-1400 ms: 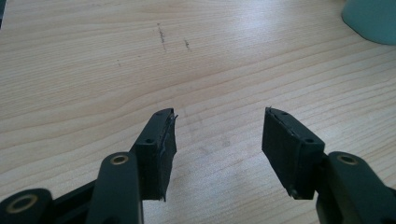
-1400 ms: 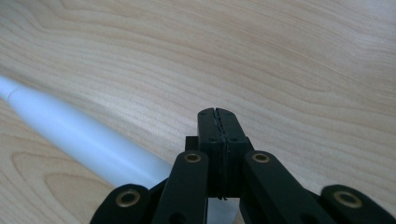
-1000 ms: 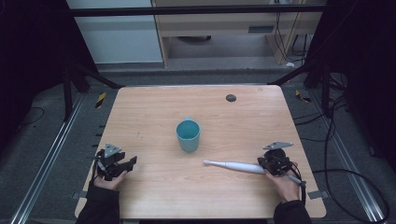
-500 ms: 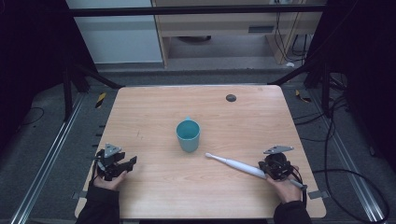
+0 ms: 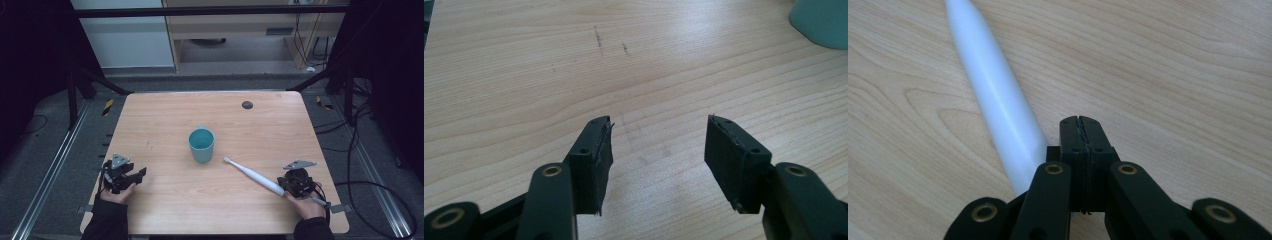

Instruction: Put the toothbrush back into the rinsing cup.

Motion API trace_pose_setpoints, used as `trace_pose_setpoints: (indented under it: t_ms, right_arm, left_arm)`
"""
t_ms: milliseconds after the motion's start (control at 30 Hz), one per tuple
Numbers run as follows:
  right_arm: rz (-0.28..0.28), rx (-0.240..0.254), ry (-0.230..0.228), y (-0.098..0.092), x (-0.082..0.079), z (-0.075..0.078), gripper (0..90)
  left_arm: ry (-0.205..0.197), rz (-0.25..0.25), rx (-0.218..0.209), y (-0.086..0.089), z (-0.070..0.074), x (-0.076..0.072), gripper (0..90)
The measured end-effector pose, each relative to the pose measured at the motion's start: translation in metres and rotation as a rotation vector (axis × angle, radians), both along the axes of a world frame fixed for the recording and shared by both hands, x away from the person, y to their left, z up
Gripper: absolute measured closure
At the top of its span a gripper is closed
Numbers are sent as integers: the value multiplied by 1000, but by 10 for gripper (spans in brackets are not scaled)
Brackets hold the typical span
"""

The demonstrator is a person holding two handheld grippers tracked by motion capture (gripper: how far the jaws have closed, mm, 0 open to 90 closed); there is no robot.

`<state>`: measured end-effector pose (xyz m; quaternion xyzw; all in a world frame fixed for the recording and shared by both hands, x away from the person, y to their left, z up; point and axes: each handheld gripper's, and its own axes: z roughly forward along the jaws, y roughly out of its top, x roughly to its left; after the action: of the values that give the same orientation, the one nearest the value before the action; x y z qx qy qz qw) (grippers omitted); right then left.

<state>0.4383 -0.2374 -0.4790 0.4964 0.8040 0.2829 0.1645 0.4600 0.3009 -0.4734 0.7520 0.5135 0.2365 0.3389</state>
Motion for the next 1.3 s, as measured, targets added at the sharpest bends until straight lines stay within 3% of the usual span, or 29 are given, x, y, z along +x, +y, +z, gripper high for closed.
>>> trace_pose_setpoints:
  t_ms: [333,833,1000,1300]
  right_arm:
    - [26,10,-3,5,-11,2,899]
    - [26,15,-10,4,-13,3,887]
    - [13,24,-39,1,-8,9,851]
    - [41,32,-77,8,7,32,716]
  left_arm:
    - [0,0,0,0,0,0,439]
    - [-1,0,-1,0,0,0,439]
    - [-2,0,-3,0,0,1,439]
    - [4,-7,1,-1,-1,2,437]
